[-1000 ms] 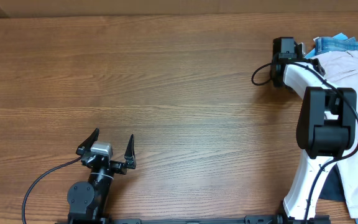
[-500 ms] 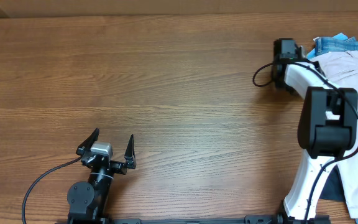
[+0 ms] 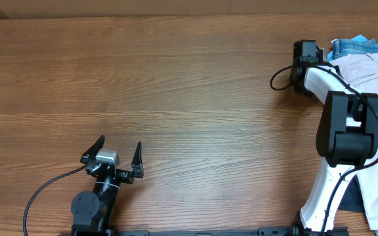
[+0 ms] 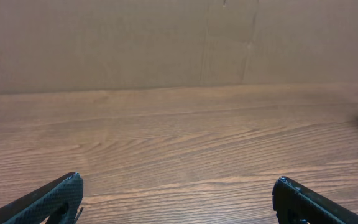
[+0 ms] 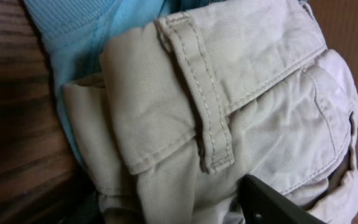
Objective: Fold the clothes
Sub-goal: 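Close the right gripper on the beige pants waistband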
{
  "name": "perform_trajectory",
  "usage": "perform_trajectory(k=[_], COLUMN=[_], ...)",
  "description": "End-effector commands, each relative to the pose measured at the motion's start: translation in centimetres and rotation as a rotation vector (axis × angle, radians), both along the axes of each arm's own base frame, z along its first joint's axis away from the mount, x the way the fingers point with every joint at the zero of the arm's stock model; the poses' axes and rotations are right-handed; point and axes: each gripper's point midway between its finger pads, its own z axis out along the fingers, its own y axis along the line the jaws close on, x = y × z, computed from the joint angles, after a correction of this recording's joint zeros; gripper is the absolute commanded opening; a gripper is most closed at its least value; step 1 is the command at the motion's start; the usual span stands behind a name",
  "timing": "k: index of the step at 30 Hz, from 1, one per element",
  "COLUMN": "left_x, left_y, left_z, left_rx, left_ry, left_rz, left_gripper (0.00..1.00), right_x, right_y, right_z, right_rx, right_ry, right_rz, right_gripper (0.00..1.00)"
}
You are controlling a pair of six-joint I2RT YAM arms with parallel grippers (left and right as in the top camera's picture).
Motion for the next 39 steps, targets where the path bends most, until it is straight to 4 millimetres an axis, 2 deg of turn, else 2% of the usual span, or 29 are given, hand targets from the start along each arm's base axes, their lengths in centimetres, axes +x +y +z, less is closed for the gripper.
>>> perform_trajectory(k=[1,17,22,27,28,29,32,34,37,39], left_x=[0.0,0.0,0.0,0.0,0.0,0.0,0.0,0.0,0.0,0.0], left_y=[0.2,0.2,0.2,0.2,0.2,0.2,0.2,0.2,0.2,0.2], left_z=[0.0,0.0,-0.1,0.0,-0.1,0.0,0.0,0.0,-0.1,0.0], left_rx=[0.016,0.016,0.016,0.016,0.016,0.016,0.016,0.016,0.016,0.016], left_ry=[-0.006,-0.006,-0.006,-0.006,-0.006,-0.006,-0.006,-0.006,-0.006,-0.006], left_rz=[0.011,0.011,0.011,0.011,0.011,0.011,0.011,0.011,0.011,0.011], left_gripper=[1.00,1.00,1.00,1.00,1.00,1.00,1.00,1.00,1.00,1.00], right_x=[1.1,1.9,1.5,1.3,1.3,1.3,1.5,1.7,2.1,2.4], right_y=[0.5,1.5,0.9,0.3,0.3,0.3,0.2,0.1,0.5,0.5], right_z=[1.9,2.0,2.0,1.9,1.9,1.9,2.2,3.1,4.5,6.3], right_rx=[-0.005,-0.002,-0.002,0.000,0.000,-0.001,-0.011,-0.047,-0.060,-0.061], right_ry=[-0.064,-0.101,-0.093,-0.093,-0.093,-0.094,-0.106,-0.147,-0.192,-0.256], right_rz=[0.004,0.016,0.002,-0.011,-0.011,-0.010,-0.013,-0.035,-0.035,-0.052], right_gripper=[0.67,0.65,0.48,0.44,0.38,0.29,0.12,0.04,0.04,0.04])
